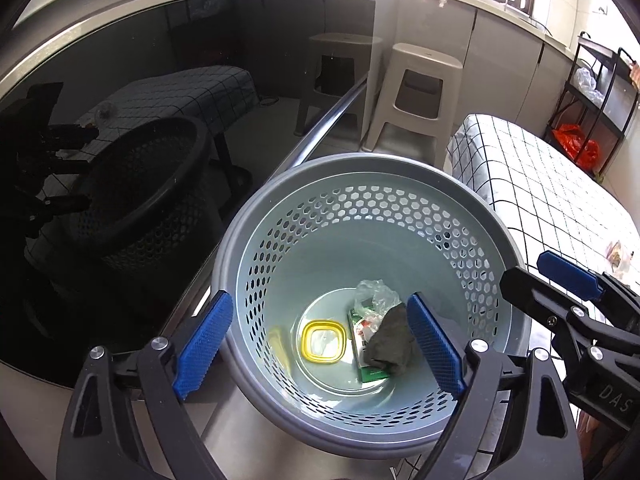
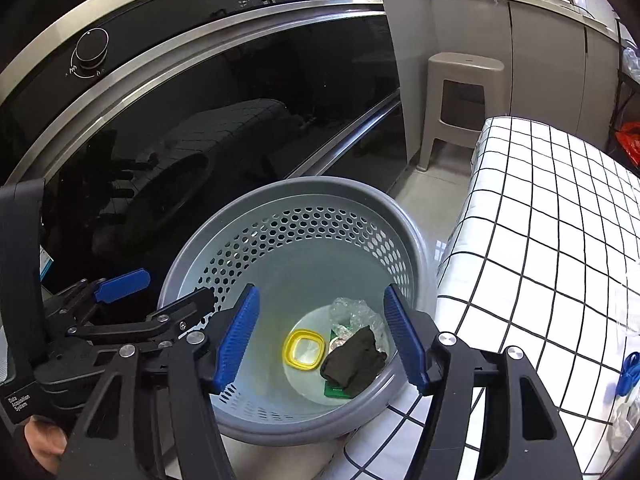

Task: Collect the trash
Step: 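Open both tools to drop the lid and cloth into the basket, then move both tools back over the table toward the remaining trash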

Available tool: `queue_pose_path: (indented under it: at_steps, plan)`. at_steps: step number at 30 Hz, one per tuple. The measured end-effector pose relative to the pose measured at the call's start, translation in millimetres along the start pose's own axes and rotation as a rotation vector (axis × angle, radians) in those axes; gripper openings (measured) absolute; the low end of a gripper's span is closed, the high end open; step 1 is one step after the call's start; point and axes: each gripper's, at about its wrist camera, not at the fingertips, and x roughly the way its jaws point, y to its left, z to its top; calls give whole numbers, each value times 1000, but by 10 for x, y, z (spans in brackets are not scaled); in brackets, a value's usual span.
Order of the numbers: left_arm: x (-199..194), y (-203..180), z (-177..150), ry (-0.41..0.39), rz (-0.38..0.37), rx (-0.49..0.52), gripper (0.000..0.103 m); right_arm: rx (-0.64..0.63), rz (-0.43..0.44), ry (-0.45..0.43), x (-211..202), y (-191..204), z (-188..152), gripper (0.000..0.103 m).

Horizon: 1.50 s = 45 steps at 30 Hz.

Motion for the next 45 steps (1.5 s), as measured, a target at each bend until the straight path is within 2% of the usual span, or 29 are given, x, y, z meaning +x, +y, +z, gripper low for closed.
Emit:
queue_pose_path:
  at_steps: [28, 35, 45]
  plan:
    - [-108, -69, -12, -28, -12, -6, 87, 30, -31, -22, -152, -131, -83, 62]
    - [-163, -257, -43, -32, -40, 34, 87, 58, -67, -35, -357, -284, -212, 62]
    - [-321, -737, -180, -48, -103, 123, 87, 139, -141, -52, -793, -679, -520, 62]
